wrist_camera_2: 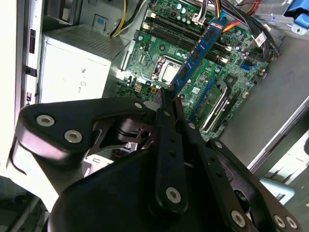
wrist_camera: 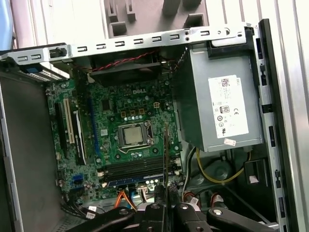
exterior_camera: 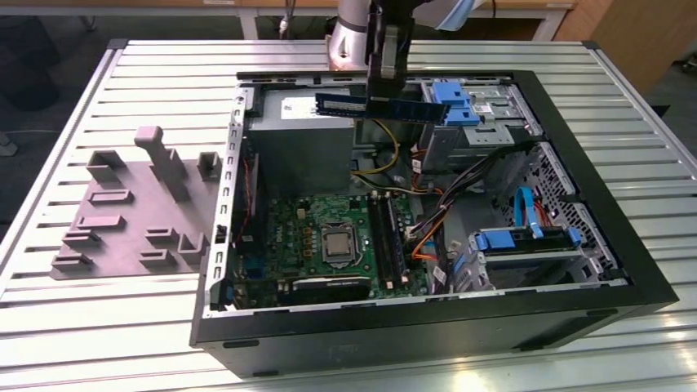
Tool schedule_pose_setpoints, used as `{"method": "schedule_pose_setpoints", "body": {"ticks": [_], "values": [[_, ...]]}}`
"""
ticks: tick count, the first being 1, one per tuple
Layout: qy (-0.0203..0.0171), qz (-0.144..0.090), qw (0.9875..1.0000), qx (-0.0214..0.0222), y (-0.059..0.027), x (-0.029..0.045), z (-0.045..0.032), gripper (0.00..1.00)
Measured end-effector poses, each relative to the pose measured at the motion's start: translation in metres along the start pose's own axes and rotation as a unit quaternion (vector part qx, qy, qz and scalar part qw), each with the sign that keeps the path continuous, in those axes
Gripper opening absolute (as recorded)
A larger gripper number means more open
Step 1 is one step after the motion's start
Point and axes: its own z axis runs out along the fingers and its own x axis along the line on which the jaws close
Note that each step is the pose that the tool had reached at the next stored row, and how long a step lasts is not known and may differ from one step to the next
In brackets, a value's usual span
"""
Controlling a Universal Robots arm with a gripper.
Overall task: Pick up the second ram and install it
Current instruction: 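Insert the second ram into the second slot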
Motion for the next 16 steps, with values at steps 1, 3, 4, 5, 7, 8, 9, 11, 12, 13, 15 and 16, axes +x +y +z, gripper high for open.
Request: {"method": "schedule_pose_setpoints", "body": {"ticks": [1,3,4,5,7,8,9,11,12,13,15,16], "values": [[-0.0001,0.006,1.0000,0.0003,0.0000,0.0000,0.0002,0.14],[-0.0002,0.017,0.9998,0.0010,0.0000,0.0000,0.0004,0.14],[-0.0003,0.024,0.9997,0.0014,0.0000,0.0000,0.0006,0.14],[-0.0003,0.031,0.9995,0.0018,0.0000,0.0000,0.0008,0.14],[-0.0004,0.047,0.9989,0.0028,0.0000,0.0001,0.0012,0.14],[-0.0005,0.055,0.9985,0.0033,0.0000,0.0001,0.0015,0.14],[-0.0006,0.064,0.9979,0.0038,0.0000,0.0001,0.0017,0.14],[-0.0008,0.082,0.9966,0.0049,0.0000,0.0001,0.0022,0.14],[-0.0008,0.091,0.9958,0.0054,0.0000,0.0002,0.0025,0.14],[-0.0009,0.101,0.9949,0.0060,0.0000,0.0002,0.0028,0.14],[-0.0010,0.119,0.9929,0.0071,0.0000,0.0002,0.0032,0.14],[-0.0010,0.125,0.9921,0.0075,0.0000,0.0002,0.0033,0.14]]}}
